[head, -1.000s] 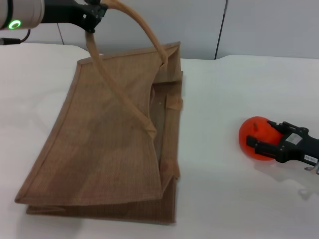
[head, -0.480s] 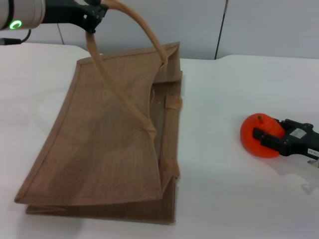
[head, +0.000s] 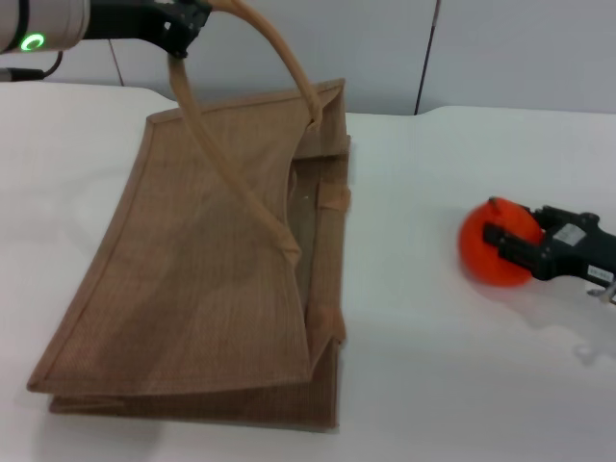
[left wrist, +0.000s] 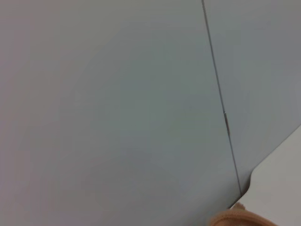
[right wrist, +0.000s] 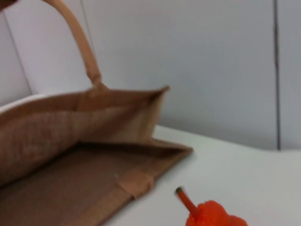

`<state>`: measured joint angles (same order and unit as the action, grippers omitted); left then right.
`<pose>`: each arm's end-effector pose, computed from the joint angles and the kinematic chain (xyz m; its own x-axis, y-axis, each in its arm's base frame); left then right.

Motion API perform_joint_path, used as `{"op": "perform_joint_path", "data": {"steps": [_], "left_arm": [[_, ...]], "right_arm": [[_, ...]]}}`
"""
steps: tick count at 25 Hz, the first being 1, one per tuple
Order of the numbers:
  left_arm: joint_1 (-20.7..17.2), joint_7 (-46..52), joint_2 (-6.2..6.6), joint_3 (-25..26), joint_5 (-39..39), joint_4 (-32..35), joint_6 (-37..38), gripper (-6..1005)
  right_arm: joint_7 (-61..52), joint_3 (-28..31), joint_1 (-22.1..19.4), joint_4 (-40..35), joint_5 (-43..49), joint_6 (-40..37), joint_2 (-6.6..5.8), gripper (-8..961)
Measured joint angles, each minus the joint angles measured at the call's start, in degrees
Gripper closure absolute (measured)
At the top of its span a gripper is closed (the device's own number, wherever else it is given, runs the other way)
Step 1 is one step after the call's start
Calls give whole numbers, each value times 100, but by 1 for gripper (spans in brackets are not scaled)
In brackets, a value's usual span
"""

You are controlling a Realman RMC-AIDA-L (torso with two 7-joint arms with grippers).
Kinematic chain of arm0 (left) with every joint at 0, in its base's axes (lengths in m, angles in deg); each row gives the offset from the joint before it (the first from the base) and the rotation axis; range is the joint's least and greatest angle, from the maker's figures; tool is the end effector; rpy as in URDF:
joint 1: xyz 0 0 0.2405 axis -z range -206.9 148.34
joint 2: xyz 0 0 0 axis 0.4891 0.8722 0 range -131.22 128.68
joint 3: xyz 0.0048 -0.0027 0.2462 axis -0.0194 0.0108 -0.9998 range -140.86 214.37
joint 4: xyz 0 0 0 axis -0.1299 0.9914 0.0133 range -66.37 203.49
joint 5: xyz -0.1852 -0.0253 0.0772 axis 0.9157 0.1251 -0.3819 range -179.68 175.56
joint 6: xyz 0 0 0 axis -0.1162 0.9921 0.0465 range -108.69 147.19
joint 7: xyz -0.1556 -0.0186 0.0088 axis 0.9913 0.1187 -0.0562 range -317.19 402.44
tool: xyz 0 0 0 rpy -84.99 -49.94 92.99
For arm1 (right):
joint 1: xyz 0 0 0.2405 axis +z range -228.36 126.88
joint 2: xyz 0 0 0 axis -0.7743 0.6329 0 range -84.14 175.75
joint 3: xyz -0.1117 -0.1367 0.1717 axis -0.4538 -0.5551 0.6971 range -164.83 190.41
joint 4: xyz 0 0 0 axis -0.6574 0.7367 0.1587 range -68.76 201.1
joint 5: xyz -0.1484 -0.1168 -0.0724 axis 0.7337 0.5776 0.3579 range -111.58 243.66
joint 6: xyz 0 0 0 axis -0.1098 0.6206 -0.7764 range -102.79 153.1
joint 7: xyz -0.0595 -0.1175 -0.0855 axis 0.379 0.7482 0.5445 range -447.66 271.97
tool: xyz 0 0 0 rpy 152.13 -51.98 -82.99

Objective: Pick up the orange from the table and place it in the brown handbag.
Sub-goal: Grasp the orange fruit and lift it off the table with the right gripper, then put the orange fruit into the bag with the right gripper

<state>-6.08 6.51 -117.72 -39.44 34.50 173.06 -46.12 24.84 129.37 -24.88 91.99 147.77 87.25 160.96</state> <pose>-0.1151 0.3755 0.0988 0.9388 0.2553 0.2313 0.3387 -0.5618 -0.7547 0.2917 0.3468 -0.0213 0.7603 -0.3468 -0.5493 -0.6031 -0.6910 -0.3985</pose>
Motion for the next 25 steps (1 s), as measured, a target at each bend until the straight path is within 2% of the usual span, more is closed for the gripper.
{"op": "perform_joint_path", "data": {"steps": [3, 12, 18, 25], "left_arm": [[62, -47, 0, 0, 26, 11, 9, 877], [308, -67, 0, -103, 91, 53, 55, 876], [505, -71, -6, -198, 180, 139, 86, 876], [605, -72, -9, -277, 376, 258, 152, 876]], "right_arm": [[-12, -10, 12, 232, 11, 158, 43, 400], [-155, -18, 163, 747, -70, 855, 73, 472], [-101, -334, 617, 400, -68, 897, 87, 528], [265, -462, 1240, -345, -75, 891, 96, 603]]}}
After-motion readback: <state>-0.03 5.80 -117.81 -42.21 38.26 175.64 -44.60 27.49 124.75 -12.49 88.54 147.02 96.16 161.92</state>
